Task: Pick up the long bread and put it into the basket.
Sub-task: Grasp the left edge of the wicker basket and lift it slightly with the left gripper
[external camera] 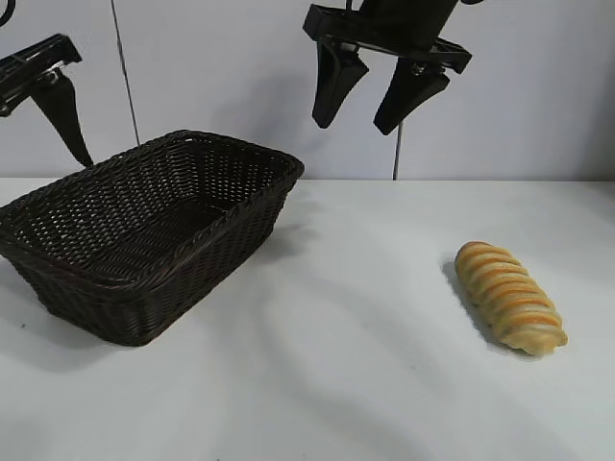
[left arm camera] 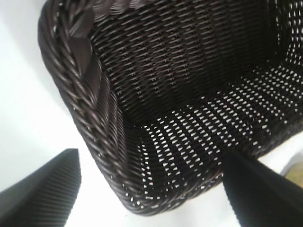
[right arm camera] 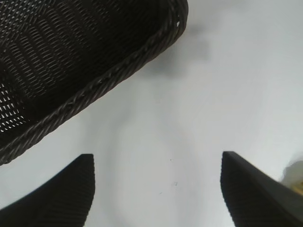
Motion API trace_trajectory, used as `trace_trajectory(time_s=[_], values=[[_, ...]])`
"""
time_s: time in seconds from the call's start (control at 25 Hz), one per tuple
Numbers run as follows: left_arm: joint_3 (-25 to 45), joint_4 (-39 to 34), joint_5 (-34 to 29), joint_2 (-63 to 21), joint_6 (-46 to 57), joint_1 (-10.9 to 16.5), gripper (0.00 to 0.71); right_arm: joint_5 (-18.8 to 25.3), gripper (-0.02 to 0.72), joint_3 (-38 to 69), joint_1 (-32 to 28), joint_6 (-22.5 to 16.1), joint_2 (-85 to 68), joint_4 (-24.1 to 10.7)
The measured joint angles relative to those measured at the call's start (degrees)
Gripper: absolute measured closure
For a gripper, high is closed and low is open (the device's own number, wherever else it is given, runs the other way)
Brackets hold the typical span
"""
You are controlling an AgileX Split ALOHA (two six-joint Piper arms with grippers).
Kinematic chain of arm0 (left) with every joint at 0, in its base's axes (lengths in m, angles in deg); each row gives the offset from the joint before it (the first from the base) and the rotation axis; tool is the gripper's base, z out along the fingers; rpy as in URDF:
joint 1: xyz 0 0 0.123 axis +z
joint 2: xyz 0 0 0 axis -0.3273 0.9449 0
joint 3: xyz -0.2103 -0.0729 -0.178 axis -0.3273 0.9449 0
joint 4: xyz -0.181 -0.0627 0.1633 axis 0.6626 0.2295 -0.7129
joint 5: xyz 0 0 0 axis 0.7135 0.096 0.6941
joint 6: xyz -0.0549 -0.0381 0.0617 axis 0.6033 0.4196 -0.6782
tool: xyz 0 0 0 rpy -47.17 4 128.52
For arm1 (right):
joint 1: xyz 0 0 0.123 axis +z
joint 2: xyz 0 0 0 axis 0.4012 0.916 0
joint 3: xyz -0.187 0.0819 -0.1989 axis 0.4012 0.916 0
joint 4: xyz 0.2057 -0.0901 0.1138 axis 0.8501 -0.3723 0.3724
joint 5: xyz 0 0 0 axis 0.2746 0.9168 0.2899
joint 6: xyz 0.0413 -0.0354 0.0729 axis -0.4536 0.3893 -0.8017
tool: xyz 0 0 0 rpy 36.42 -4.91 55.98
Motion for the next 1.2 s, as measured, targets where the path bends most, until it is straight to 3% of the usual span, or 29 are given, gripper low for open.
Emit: trace_trajectory(time_s=[0.52, 1.08, 1.2], values=[[0.56, 0.0, 3.59, 0.54, 0.0, 0.0, 0.116, 0.0, 0.167, 0.0, 0.0, 0.0, 0.0, -0.06], [0.56, 5.09, 10.85, 11.46, -2.98, 0.0, 0.117, 0.22, 0.167, 0.0, 0.0, 0.0, 0.0, -0.06], [0.56, 5.09, 11.35, 11.63, -3.03, 0.0, 0.177, 0.22, 0.167, 0.0, 0.0, 0.0, 0.0, -0.06]])
